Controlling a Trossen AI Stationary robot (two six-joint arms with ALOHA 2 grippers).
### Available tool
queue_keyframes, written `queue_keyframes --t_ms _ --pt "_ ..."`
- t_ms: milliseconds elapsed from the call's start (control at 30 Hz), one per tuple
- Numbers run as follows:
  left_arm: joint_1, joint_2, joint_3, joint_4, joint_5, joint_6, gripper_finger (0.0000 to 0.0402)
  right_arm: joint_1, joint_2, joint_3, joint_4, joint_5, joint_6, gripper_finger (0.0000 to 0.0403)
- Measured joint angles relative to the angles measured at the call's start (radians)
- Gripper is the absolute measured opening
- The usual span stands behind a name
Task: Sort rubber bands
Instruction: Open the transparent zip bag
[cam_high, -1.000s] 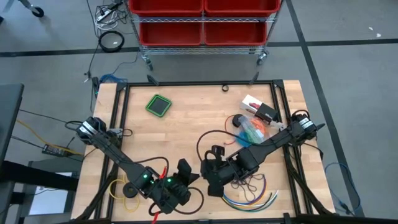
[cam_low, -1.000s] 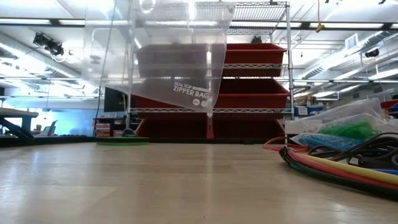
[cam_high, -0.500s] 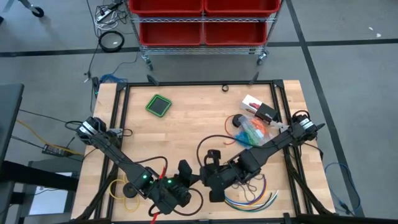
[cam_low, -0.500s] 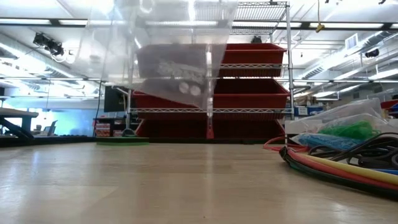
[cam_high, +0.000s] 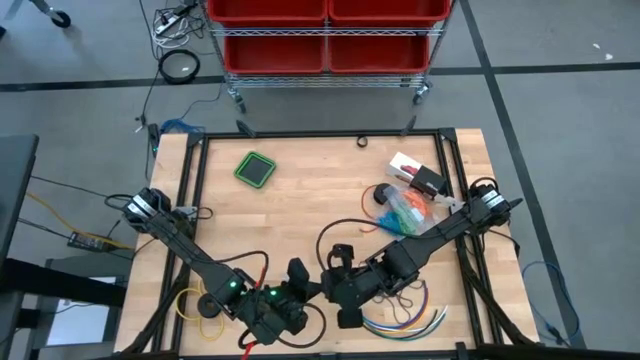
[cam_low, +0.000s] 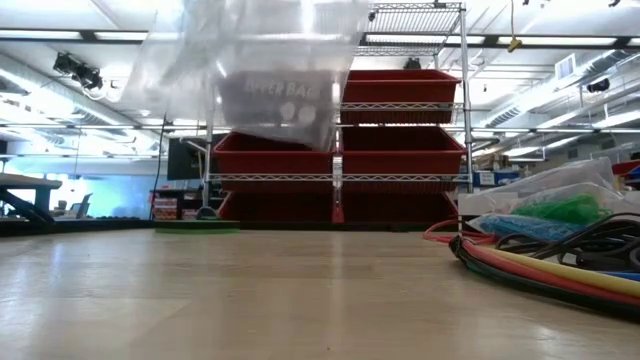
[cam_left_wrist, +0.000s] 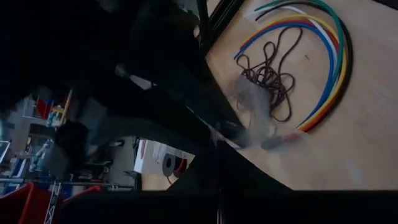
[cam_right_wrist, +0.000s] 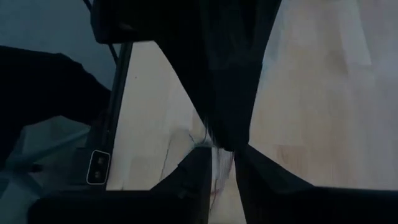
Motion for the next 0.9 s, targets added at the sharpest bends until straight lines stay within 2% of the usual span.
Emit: queue_keyframes --t_ms 100,233,433,600,900 --pt "0.0 0.0 0.0 0.014 0.002 0.003 0.0 0.0 0.001 -0.024 0.011 -0.011 0.017 0.0054" --pt "0.001 0.0 0.0 0.009 0.015 0.015 0.0 0.0 0.001 -0.047 0.019 0.023 0.035 0.001" --pt "0.001 -0.001 0.0 -0.019 0.034 -0.025 0.0005 0.001 0.001 -0.048 0.03 0.048 0.032 0.0001" --pt "0.001 -0.001 0.0 -0.067 0.042 -0.054 0.0044 0.0 0.001 -0.048 0.032 0.049 0.056 0.0" --pt "-0.002 -0.001 0.0 -0.07 0.064 -0.058 0.0121 -0.009 0.001 -0.048 0.034 -0.025 0.127 0.0"
